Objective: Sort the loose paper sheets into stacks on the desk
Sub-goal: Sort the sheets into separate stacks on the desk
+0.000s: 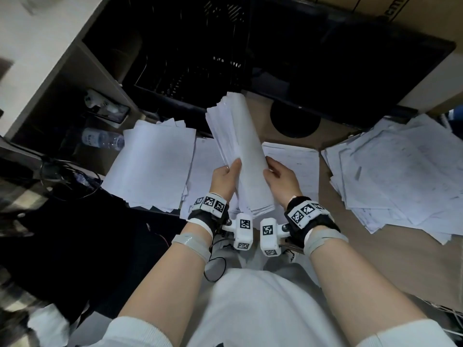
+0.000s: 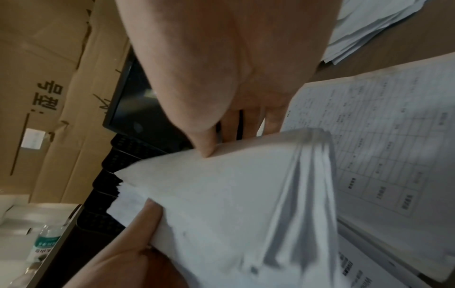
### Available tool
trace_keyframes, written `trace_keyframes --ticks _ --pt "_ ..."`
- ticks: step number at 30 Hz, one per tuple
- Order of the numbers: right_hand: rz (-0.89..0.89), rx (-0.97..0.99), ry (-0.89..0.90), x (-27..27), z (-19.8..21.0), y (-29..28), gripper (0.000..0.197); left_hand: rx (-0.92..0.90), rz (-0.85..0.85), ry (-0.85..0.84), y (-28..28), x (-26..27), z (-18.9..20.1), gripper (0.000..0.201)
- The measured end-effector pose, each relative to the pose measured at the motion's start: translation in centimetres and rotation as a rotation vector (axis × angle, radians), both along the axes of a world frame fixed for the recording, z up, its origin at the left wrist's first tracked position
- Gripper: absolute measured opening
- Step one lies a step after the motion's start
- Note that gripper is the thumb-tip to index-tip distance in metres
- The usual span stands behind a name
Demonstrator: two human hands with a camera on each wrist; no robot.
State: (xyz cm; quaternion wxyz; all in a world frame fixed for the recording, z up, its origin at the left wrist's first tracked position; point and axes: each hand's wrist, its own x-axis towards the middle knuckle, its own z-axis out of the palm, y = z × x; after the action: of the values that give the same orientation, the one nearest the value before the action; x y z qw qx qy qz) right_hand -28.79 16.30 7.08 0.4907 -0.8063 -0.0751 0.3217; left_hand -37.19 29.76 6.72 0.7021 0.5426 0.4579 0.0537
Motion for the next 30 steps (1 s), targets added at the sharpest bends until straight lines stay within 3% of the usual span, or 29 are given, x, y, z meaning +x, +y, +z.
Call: trace_keyframes --ticks 4,7,11,14,17,20,26,30 --pt "0.078 0.043 0.186 -0.9 1.4 0.7 0.071 0.100 -0.097 0.008 0.3 -0.4 0.0 0.024" --pt "0.119 0.037 0.202 -1.0 1.4 0.4 0.059 0.162 -0.194 0.028 -0.1 -0.5 -0.2 0.012" --pt "-0.124 -0.205 0.012 0.5 -0.9 -2.0 0.016 0.148 -0.162 0.102 -1.0 -0.4 -0.8 0.012" --pt "-0.163 -0.240 -0.017 1.3 -1.6 -4.8 0.020 0.086 -0.162 0.139 -1.7 -0.6 -0.8 0.004" --pt "-0.064 -0.175 0.046 1.5 -1.7 -6.0 0.023 0.049 -0.284 0.215 -4.1 -0.6 -1.2 0.015" --pt "-0.022 -0.148 0.106 2.0 -2.6 -7.2 0.027 0.084 -0.257 0.336 -6.1 -0.3 -2.7 0.028" --pt "-0.251 -0.365 0.254 3.6 -7.0 -11.5 0.042 0.176 -0.135 0.421 -6.3 0.8 -3.4 0.033" --pt "-0.296 -0.468 0.304 4.2 -8.2 -12.0 0.033 0.246 -0.016 0.445 -5.5 0.9 -3.3 0.039"
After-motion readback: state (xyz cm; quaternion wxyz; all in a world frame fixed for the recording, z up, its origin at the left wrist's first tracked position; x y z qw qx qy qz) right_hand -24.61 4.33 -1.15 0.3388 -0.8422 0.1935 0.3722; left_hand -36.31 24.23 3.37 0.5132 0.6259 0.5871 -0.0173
